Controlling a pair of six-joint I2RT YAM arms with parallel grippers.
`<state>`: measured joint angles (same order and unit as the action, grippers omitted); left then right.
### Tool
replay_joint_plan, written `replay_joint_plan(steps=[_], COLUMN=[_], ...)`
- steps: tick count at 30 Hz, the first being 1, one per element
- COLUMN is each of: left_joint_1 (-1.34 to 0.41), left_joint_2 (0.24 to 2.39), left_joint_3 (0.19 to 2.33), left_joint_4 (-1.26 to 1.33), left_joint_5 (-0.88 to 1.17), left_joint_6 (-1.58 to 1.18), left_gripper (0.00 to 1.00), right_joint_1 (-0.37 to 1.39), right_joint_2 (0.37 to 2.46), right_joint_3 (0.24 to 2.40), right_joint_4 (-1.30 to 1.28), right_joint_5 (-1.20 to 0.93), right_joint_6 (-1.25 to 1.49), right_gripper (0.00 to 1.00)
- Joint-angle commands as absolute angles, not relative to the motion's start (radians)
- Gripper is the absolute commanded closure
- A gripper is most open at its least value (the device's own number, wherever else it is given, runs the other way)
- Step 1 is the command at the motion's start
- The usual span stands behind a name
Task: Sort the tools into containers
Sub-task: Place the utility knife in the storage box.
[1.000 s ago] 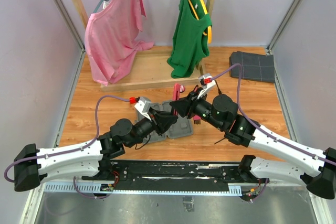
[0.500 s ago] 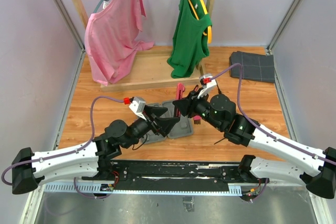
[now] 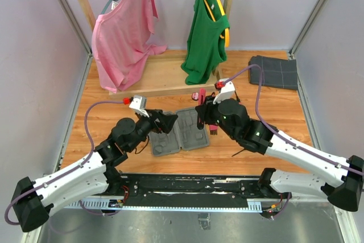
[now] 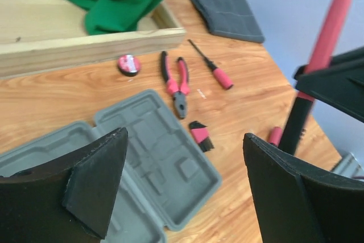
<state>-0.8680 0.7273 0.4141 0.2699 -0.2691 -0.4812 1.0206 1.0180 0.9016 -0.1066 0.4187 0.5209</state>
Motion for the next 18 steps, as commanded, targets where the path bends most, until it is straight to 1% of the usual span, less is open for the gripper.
replay_joint_plan(steps=[1, 3, 7, 9, 10, 12, 18], left_joint_1=[-0.743, -0.681, -0.596, -0.589, -0.589, -0.589, -0.589], left_joint_2=[0.725, 0.735, 0.748, 0.751, 0.754, 0.763, 0.833], left_joint_3=[0.447, 0.459, 0.450, 0.440, 0.437, 0.434, 0.457], left_joint_4=[0.152, 0.074, -0.021, -0.042, -0.050, -0.058, -0.106], left_joint_5=[-0.223, -0.226, -0.210, -0.230, -0.240, -0.246, -0.301], left_joint_6=[-0.534, -0.571, -0.591, -0.596, -0.598, -0.600, -0.739], left_gripper=[0.13, 0.13, 0.09, 0.08, 0.07, 0.01, 0.01], right_joint_1=[1.032, 1.032, 1.031, 1.031, 1.031, 1.029, 1.019], right_joint_2=[1.070, 1.097, 1.158, 1.190, 1.208, 1.254, 1.395], right_joint_3=[0.969, 0.977, 1.001, 1.010, 1.014, 1.028, 1.099], right_joint_4=[-0.186, -0.189, -0.209, -0.210, -0.210, -0.211, -0.219], right_joint_5=[0.468, 0.457, 0.456, 0.457, 0.424, 0.404, 0.291], right_joint_6=[0.534, 0.540, 0.559, 0.568, 0.570, 0.571, 0.576], right_gripper=[0.99, 0.99, 1.00, 1.00, 0.99, 0.99, 0.99])
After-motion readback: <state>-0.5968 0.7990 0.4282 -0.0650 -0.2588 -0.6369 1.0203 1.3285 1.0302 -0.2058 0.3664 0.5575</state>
